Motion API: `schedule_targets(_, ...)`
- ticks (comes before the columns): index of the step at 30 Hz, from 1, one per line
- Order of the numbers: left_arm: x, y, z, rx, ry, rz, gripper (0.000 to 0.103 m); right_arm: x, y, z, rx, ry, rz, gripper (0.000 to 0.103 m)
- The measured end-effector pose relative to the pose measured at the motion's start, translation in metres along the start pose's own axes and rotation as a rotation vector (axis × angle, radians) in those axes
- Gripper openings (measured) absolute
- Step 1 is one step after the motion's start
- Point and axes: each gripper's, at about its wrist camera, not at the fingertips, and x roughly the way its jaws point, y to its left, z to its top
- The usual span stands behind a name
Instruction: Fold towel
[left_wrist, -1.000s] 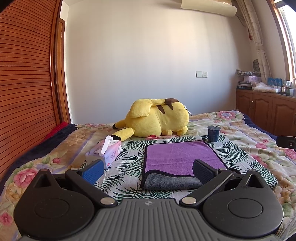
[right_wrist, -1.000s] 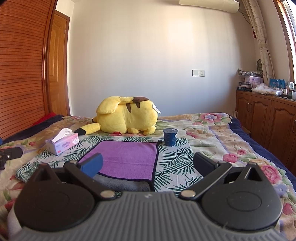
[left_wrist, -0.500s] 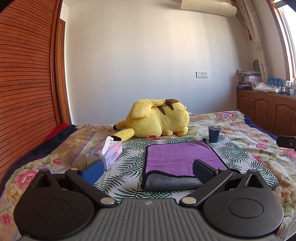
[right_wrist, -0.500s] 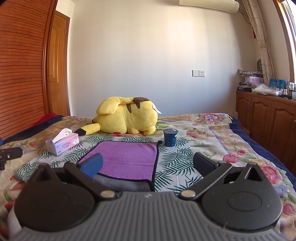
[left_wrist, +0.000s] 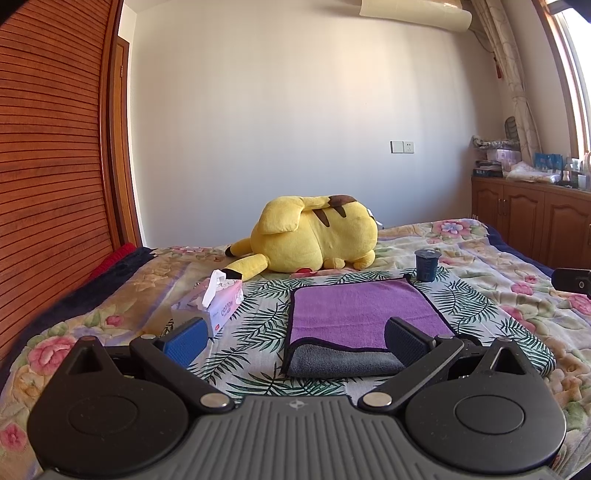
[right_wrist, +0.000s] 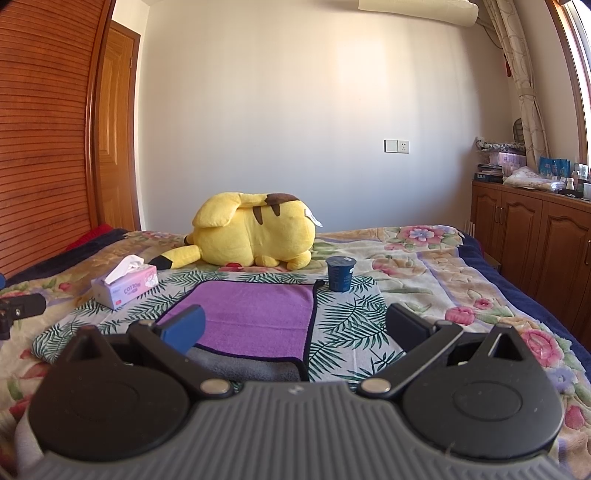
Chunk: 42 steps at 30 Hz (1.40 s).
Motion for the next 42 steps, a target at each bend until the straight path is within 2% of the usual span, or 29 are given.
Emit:
schedule_targets(10,0.006,-0.002,-0.002,0.013,0.039,-0.008,0.087,0.005,0.001,-0.002,-0.001,0.019,0.001,0.103)
schedule_targets(23,0.026,-0.014,-0.008,0.068,0.114,-0.033,0.087,0.029,0.007,-0.003,-0.045,0.098,0.045,0.103)
schedule_targets(25,0.03,-0.017,-0.01,0.081,0.132,-0.039,0.087,0.033,0.007,-0.005,-0.049,0.117,0.053,0.1)
schedule_targets(27,0.035,-0.019,-0.012,0.094,0.15,-0.044,0.087,0.039,0.007,-0.006,-0.048,0.144,0.065,0.089)
schedule_targets(28,0.037,-0.019,-0.013,0.1,0.159,-0.046,0.087,0.041,0.008,-0.007,-0.047,0.158,0.072,0.087)
schedule_targets(42,0.066,-0.024,-0.019,0.129,0.258,-0.069,0.087,0.074,0.015,-0.011,-0.114,0.26,0.116,0.087)
